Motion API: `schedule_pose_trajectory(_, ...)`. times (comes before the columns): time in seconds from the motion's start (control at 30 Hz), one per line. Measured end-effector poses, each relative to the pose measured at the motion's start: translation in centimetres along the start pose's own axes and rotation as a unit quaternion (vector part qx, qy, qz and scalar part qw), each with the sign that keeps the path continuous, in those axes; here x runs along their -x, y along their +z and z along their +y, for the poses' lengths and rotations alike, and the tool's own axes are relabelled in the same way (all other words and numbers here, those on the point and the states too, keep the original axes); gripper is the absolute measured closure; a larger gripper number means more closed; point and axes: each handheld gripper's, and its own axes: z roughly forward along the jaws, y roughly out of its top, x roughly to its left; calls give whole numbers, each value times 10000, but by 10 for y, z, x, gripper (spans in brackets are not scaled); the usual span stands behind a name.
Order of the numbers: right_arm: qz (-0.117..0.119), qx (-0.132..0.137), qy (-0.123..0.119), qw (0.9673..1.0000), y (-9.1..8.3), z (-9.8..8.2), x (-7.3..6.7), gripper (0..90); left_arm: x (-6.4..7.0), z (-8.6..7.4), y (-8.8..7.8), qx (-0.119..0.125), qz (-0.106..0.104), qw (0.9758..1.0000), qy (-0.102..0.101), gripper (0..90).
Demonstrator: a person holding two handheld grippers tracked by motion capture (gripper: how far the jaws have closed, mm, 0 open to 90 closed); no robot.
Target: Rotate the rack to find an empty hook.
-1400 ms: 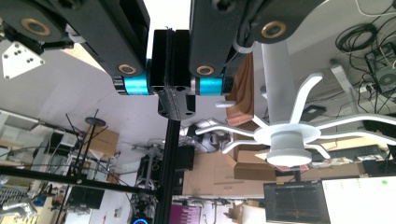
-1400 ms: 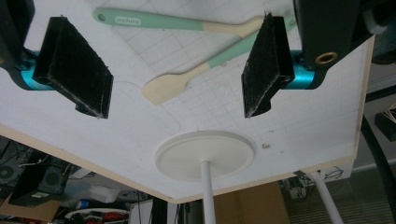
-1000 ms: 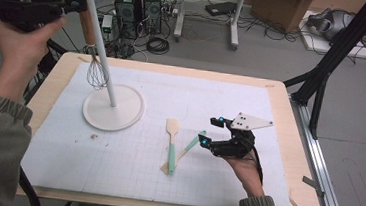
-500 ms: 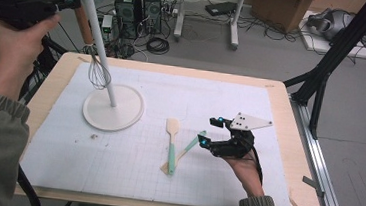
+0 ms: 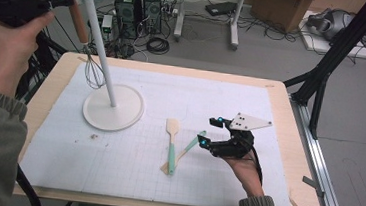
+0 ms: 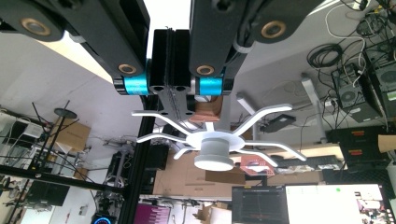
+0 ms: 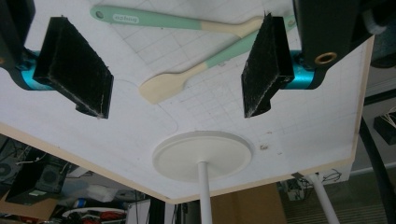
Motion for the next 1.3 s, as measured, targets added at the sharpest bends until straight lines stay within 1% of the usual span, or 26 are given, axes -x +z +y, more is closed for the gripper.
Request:
schedule_pose_trajectory(0.07,-7,1,9,10000,-1,0,0,241,0,0,-2,-41,-16,10000,66,894)
schedule_pose_trajectory(0.13,-16,3,36,10000,-1,0,1,241,1,0,-4,3,-57,10000,70,891)
schedule_pose_trajectory(0.2,-23,6,51,10000,-1,0,1,241,2,0,-6,-8,-88,9999,101,886)
schedule_pose_trajectory(0.27,-30,3,29,10000,-1,0,0,241,2,-1,-7,-29,-226,9997,82,873)
schedule_pose_trajectory(0.3,-28,3,29,10000,-1,0,0,241,2,-1,-8,-77,-269,9996,89,863)
schedule_pose_trajectory(0.33,-31,3,38,10000,-1,0,0,241,3,-2,-9,-89,-268,9995,120,856)
schedule_pose_trajectory(0.4,-21,20,58,10000,-1,0,0,240,4,-5,-11,-72,-344,9993,136,844)
schedule_pose_trajectory(0.47,-6,26,31,10000,-1,1,-2,240,4,-8,-14,-110,-380,9991,181,827)
schedule_pose_trajectory(0.5,-15,33,36,10000,-1,1,-2,240,4,-10,-15,-125,-399,9990,169,819)
schedule_pose_trajectory(0.6,-10,31,2,10000,-1,1,-3,240,3,-16,-18,-201,-523,9983,167,768)
schedule_pose_trajectory(0.67,0,11,34,10000,-1,1,-4,240,1,-18,-20,-252,-524,9981,208,744)
schedule_pose_trajectory(0.73,-12,12,14,10000,-1,0,-3,240,1,-21,-22,-319,-529,9978,246,713)
schedule_pose_trajectory(0.83,-17,-7,44,10000,0,-1,-3,240,2,-26,-24,-281,-638,9973,233,680)
schedule_pose_trajectory(0.9,-12,-12,56,10000,0,-1,-3,240,3,-31,-25,-336,-709,9966,264,658)
schedule_pose_trajectory(0.97,-26,2,65,10000,0,-1,-3,240,4,-34,-25,-407,-706,9962,310,640)
schedule_pose_trajectory(1.17,-25,-25,71,10000,1,-2,-2,240,3,-44,-29,-445,-732,9957,356,597)
schedule_pose_trajectory(1.3,-17,-76,112,9999,3,-4,-1,240,5,-52,-30,-524,-712,9951,450,552)
